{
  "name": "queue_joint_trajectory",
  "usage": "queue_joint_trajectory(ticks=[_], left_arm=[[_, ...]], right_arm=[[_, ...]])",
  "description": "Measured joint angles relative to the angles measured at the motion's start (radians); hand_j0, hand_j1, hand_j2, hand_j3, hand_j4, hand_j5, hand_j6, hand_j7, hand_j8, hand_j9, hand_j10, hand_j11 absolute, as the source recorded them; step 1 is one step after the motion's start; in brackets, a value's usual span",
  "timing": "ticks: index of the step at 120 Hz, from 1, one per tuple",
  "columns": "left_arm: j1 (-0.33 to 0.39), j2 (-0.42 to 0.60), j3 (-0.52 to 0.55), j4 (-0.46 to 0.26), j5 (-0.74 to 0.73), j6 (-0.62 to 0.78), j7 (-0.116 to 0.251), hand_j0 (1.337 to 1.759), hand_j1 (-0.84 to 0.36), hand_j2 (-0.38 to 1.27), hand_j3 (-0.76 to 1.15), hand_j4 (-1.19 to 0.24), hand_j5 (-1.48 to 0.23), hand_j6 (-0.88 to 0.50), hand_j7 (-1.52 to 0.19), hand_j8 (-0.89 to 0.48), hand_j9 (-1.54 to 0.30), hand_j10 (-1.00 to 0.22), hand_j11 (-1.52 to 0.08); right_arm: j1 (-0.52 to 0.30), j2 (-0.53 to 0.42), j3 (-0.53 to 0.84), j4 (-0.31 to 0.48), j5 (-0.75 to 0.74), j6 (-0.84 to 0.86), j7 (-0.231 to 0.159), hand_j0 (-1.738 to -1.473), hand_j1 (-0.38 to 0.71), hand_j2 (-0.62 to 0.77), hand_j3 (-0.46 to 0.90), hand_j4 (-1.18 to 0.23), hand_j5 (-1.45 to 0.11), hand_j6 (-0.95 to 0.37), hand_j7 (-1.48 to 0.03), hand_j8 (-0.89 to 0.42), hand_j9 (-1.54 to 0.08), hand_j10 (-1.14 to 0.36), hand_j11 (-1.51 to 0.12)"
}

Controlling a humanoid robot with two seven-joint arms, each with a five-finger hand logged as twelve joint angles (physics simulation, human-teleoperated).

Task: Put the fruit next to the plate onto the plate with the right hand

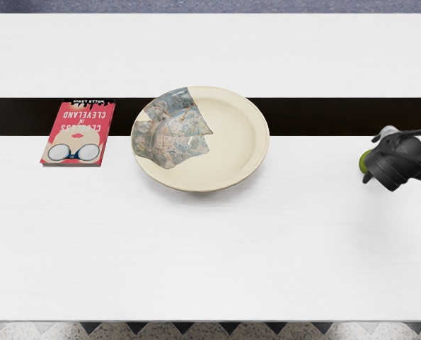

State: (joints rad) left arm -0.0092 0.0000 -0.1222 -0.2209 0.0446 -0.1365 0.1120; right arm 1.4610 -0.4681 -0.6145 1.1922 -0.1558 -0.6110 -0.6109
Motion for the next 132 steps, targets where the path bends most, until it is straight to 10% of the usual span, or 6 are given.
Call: queue_joint_trajectory(ticks=[21, 47, 73, 95, 132], left_arm=[[0.0, 0.0, 0.0, 0.0, 0.0, 0.0, 0.0, 1.658, 0.35, 0.0, 0.0, 0.0, 0.0, 0.0, 0.0, 0.0, 0.0, 0.0, 0.0], [0.0, 0.0, 0.0, 0.0, 0.0, 0.0, 0.0, 1.658, 0.35, 0.0, 0.0, 0.0, 0.0, 0.0, 0.0, 0.0, 0.0, 0.0, 0.0], [0.0, 0.0, 0.0, 0.0, 0.0, 0.0, 0.0, 1.658, 0.35, 0.0, 0.0, 0.0, 0.0, 0.0, 0.0, 0.0, 0.0, 0.0, 0.0], [0.0, 0.0, 0.0, 0.0, 0.0, 0.0, 0.0, 1.658, 0.35, 0.0, 0.0, 0.0, 0.0, 0.0, 0.0, 0.0, 0.0, 0.0, 0.0], [0.0, 0.0, 0.0, 0.0, 0.0, 0.0, 0.0, 1.658, 0.35, 0.0, 0.0, 0.0, 0.0, 0.0, 0.0, 0.0, 0.0, 0.0, 0.0]], right_arm=[[-0.024, -0.009, 0.045, -0.004, -0.003, 0.001, -0.001, -1.652, 0.21, 0.09, 0.0, -0.63, -0.82, -0.39, -0.82, -0.37, -0.83, -0.57, -0.83], [-0.06, -0.091, 0.209, -0.003, 0.004, 0.018, -0.001, -1.651, 0.29, 0.27, 0.0, -0.52, -1.08, -0.27, -1.03, -0.24, -1.08, -0.48, -1.09], [-0.334, -0.247, 0.942, -0.004, 0.043, 0.558, -0.002, -1.648, 0.36, 0.38, 0.0, -0.42, -1.18, -0.19, -1.1, -0.15, -1.16, -0.38, -1.19], [-0.363, -0.028, 1.201, -0.087, 0.059, 0.777, 0.0, -1.645, 0.36, 0.35, 0.0, -0.4, -1.21, -0.17, -1.12, -0.14, -1.2, -0.38, -1.24], [-0.3, 0.319, 1.211, -0.415, -0.163, 0.836, 0.001, -1.643, 0.26, 0.19, 0.0, -0.46, -1.2, -0.24, -1.13, -0.2, -1.21, -0.47, -1.25]])
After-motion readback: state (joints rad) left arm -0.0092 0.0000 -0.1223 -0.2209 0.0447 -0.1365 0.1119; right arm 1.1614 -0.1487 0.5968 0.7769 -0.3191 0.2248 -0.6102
